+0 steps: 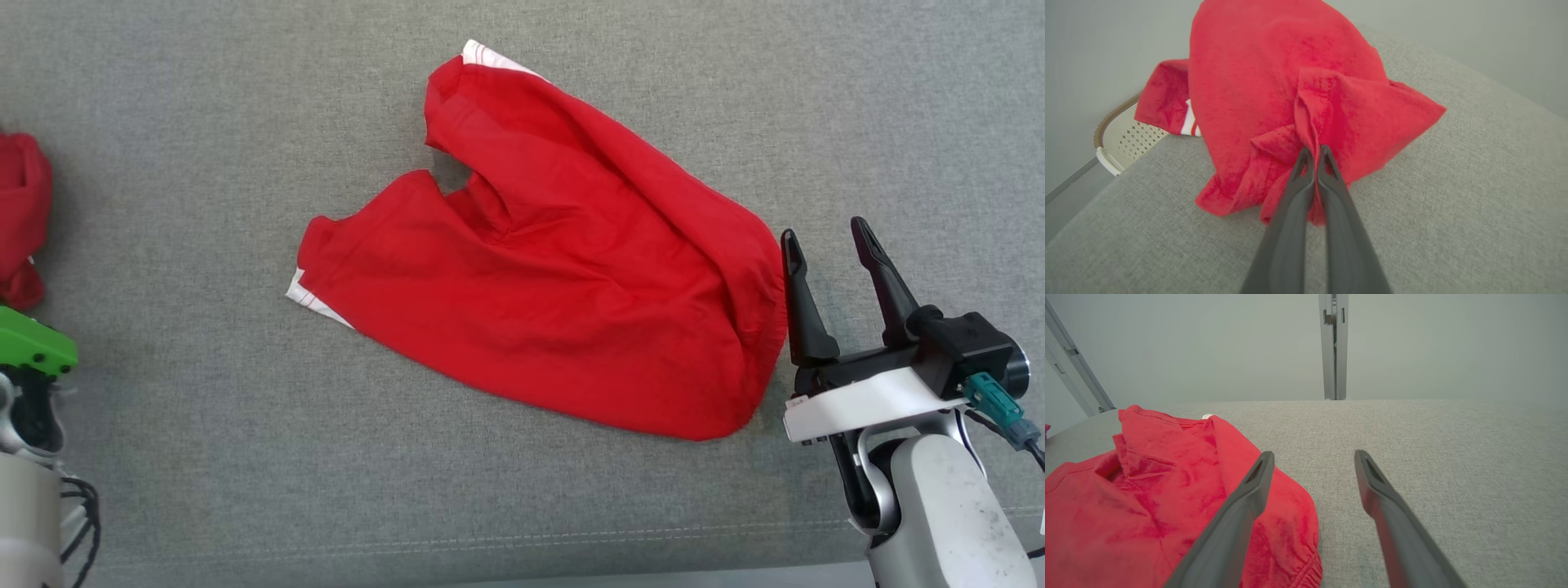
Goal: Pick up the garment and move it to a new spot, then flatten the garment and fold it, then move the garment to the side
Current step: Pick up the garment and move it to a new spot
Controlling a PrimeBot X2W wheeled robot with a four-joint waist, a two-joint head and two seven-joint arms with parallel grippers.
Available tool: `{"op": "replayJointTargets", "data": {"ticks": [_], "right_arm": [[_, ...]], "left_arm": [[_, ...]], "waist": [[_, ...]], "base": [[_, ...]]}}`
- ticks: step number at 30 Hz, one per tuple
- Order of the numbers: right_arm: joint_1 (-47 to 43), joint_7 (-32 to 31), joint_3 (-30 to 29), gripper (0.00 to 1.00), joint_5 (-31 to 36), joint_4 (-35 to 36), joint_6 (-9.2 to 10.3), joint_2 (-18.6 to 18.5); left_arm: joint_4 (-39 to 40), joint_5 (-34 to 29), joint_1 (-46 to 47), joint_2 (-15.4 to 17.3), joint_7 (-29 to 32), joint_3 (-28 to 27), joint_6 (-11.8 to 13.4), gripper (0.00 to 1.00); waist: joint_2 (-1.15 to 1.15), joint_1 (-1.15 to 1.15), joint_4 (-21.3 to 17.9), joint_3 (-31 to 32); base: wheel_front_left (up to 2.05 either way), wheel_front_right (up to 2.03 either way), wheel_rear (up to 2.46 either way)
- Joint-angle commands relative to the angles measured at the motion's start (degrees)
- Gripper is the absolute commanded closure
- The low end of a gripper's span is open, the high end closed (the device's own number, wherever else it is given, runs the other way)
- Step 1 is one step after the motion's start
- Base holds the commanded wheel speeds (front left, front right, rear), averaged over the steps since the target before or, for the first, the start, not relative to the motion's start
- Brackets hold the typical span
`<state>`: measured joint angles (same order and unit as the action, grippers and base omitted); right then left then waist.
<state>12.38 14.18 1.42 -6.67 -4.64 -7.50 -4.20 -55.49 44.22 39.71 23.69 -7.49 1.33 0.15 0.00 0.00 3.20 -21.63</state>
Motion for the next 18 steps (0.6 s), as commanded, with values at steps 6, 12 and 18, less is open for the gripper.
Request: {"op": "replayJointTargets", "data": {"ticks": [6, 12, 18], "right_arm": [[-0.62, 0.02, -0.30, 0.00, -0.28, -0.73, 0.02, 0.17], [-1.84, 0.33, -0.03, 0.00, -0.79, -1.58, 0.02, 0.52], [-3.49, 0.53, -0.67, 0.00, -0.65, -1.96, 0.02, 0.70]], "left_arm": [[-0.79, -0.58, -2.61, -3.58, -4.57, 1.22, -1.54, 1.00], [1.25, -2.39, -5.71, -4.54, -7.39, 1.14, -1.16, 0.00], [11.81, -6.92, -12.65, -6.38, -7.76, 0.02, 0.70, 0.00]], "waist": [[0.00, 0.00, 0.77, 2.33], [0.00, 0.00, 0.48, 4.98], [0.00, 0.00, -0.17, 8.17]], "base": [[0.00, 0.00, 0.00], [0.00, 0.00, 0.00], [0.00, 0.00, 0.00]]}}
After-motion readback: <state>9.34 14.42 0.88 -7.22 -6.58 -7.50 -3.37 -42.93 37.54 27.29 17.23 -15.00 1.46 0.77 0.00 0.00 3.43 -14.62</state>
